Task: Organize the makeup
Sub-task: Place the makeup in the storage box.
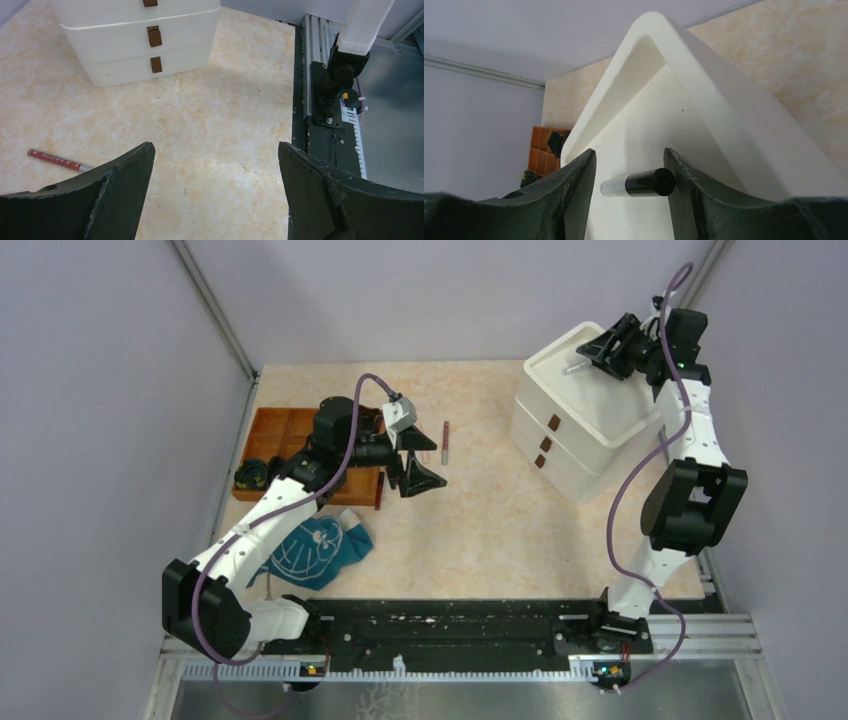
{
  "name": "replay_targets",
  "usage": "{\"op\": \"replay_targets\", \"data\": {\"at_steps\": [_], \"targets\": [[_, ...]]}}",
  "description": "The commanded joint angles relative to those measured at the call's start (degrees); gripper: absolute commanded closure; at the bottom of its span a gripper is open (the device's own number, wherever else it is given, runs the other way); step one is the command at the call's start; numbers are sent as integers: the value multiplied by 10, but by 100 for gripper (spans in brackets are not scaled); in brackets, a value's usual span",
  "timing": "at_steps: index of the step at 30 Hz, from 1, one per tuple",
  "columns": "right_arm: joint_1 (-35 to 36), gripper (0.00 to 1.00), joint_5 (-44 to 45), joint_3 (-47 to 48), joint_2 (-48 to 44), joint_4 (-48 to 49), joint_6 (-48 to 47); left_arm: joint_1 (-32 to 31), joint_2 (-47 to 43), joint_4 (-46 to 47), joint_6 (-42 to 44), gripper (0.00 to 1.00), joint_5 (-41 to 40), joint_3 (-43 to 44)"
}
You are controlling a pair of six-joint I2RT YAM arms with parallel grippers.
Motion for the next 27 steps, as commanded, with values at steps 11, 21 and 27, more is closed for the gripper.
{"op": "replay_targets", "data": {"at_steps": [11,21,27], "targets": [[0,23,29,68,15,-43,-8,0,-22,14,12,1,-1,-8],[0,17,24,84,7,-57,-7,0,-24,13,18,1,-12,-9],[0,17,22,81,-2,-59,-16,1,-26,4,31,1,-31,-8]]}}
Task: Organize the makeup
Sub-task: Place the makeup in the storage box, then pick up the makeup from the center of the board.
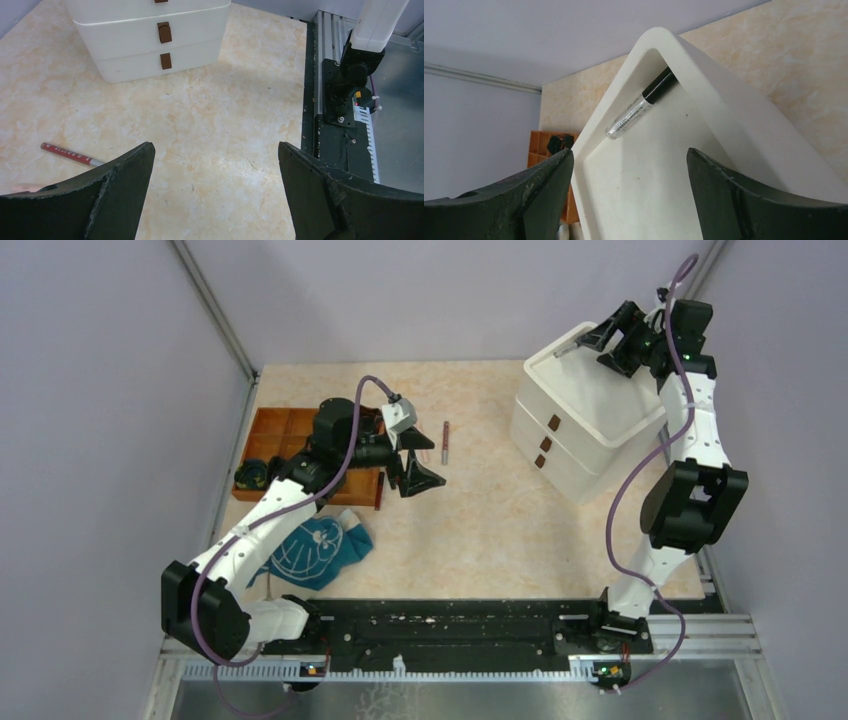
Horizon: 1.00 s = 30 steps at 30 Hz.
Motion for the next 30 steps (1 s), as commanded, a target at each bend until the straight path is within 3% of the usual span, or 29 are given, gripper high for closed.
{"op": "replay_targets", "data": {"at_steps": [1,7,16,25,30], "targets": [[0,17,-2,27,-11,-4,-14,0,-20,7,19,1,-14,-2],[1,16,-29,24,-33,-25,-54,0,-14,-12,51,1,-61,5],[1,15,-89,-58,-166,7,-119,0,49,-48,101,1,-202,19],[32,18,-95,-186,-310,14,-218,-1,186,-32,45,1,-393,64],[47,18,-99,-280,-377,35,-251,0,278,-31,22,2,-434,119]]}}
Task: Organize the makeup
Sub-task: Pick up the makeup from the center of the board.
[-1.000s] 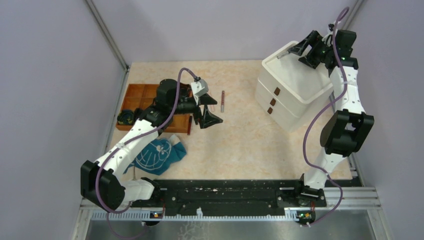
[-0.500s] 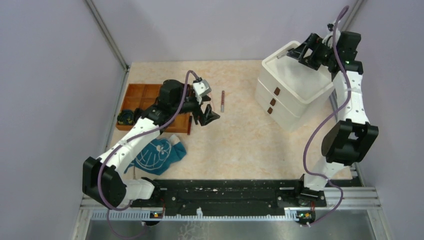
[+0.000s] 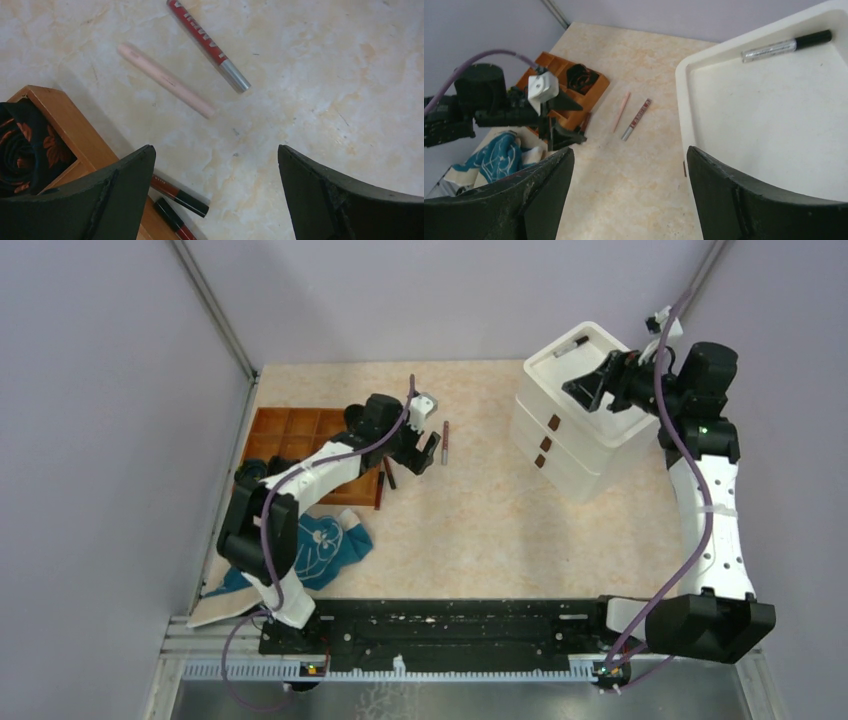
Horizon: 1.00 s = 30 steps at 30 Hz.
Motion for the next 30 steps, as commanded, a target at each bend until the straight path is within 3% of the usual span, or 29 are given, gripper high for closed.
{"op": "replay_targets", "data": {"at_steps": [1,8,15,20,30], "targets": [[10,18,-14,-65,-43,27,-54,0,66,14,-40,3,-67,66],[11,18,-21,-141,-92,18,-92,1,184,-15,-102,9,-119,170],[11,18,-32,-198,-132,40,-93,2,251,-12,-135,13,-164,214],[11,17,-31,-207,-146,39,-98,3,274,-24,-149,26,-144,224],[11,17,-30,-220,-155,40,-101,3,288,-25,-162,37,-156,213]]}}
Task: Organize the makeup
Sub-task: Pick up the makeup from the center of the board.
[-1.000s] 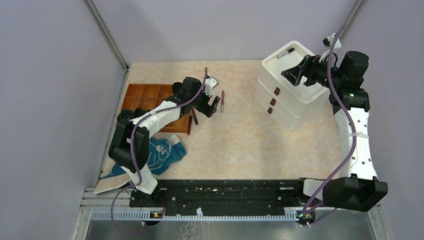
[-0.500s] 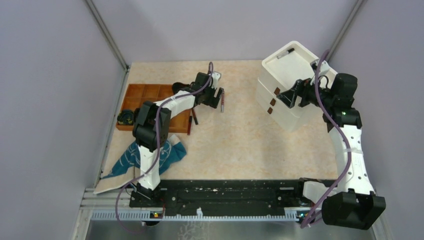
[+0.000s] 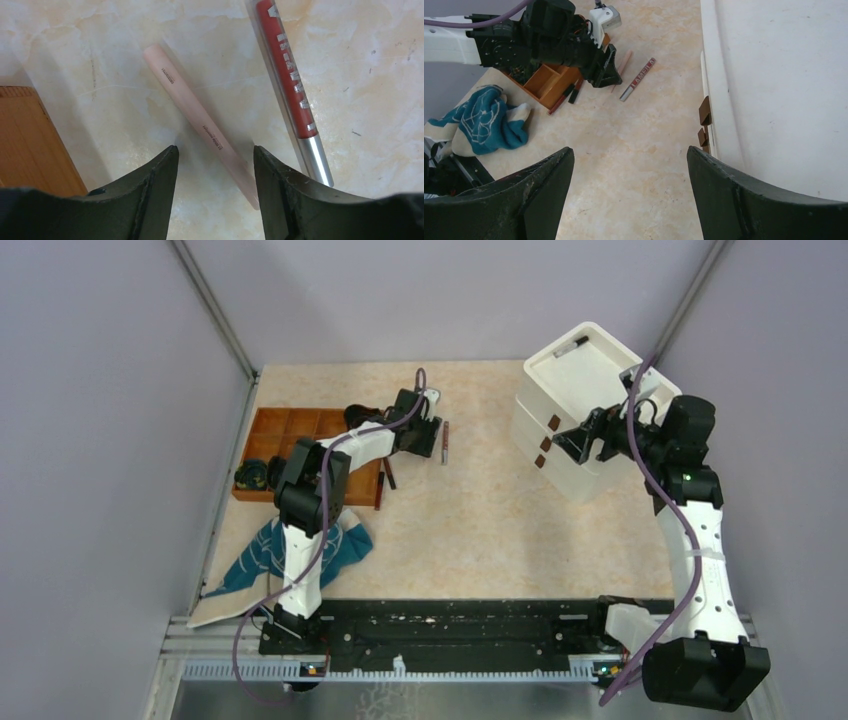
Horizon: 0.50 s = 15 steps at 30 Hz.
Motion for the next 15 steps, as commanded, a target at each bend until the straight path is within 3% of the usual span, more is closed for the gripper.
{"op": "replay_targets", "data": {"at_steps": [1,11,15], "targets": [[4,17,-7,-3,-16,21,-12,2,12,-7,-18,39,-13,6],[4,17,-1,-1,-14,16,-14,2,-10,2,-20,58,-52,-34],[4,17,6,10,-7,-1,-34,4,-21,5,-19,73,-53,-32]]}}
